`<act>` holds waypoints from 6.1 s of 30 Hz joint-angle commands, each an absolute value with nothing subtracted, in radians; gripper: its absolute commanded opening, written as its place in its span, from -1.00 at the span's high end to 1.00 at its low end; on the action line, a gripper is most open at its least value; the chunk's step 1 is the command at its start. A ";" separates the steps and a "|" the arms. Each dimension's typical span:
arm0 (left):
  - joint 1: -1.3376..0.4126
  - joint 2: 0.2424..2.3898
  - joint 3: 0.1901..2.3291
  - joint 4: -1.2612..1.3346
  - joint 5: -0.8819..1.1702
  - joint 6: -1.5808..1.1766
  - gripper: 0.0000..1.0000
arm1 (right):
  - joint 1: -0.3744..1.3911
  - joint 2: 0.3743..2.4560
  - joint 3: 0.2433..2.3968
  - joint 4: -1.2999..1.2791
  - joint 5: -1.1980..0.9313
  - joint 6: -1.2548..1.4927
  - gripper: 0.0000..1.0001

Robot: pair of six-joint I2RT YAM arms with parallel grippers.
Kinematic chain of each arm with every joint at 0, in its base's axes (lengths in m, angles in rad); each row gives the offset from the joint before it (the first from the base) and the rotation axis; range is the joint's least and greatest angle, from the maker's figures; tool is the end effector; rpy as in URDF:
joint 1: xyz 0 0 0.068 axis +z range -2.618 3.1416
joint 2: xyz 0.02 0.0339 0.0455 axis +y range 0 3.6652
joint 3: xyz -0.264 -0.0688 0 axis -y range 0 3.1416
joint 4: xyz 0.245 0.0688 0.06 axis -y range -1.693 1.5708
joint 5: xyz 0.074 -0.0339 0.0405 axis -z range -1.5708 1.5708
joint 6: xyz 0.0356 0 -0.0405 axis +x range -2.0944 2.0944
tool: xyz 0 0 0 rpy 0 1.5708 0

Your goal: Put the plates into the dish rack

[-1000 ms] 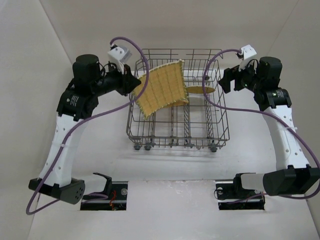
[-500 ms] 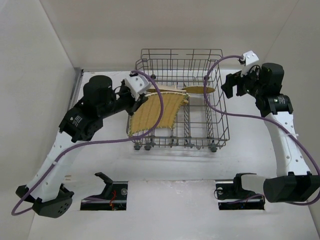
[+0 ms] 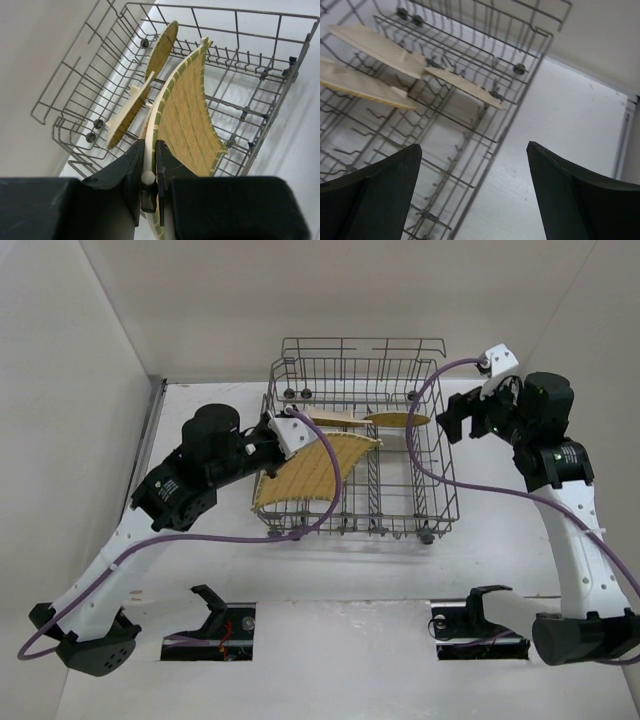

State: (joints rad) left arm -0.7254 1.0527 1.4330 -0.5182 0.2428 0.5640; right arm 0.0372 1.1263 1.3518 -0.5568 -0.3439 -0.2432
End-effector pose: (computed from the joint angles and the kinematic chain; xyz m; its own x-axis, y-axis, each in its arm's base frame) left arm 0.1455 -0.1404 0.4746 0.3526 0.3809 -0.8548 0.7498 0.4315 0.5016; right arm 0.2329 0.0207 0.4301 -0.2303 -0.2354 -0.9442 -0.4215 0.8987 -0.1213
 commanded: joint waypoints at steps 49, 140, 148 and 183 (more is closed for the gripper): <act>-0.939 1.147 1.630 -0.403 0.175 0.495 0.99 | 0.696 1.169 1.686 -0.962 -0.500 -0.776 -0.94; -0.014 0.950 1.353 -0.411 0.055 0.057 -1.00 | 0.892 1.450 1.761 -0.837 0.058 -0.776 1.00; -0.013 0.911 1.214 -0.347 0.049 0.074 -1.00 | 0.918 1.545 1.949 -1.015 0.150 -0.655 1.00; 0.143 0.960 0.982 -0.149 0.034 0.100 -1.00 | 0.929 1.624 1.885 -1.008 0.213 -0.595 1.00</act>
State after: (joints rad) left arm 0.1341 0.9577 0.9874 -0.2054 0.0280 0.0994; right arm 0.9245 1.6371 1.8679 -1.1290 0.1875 -0.5873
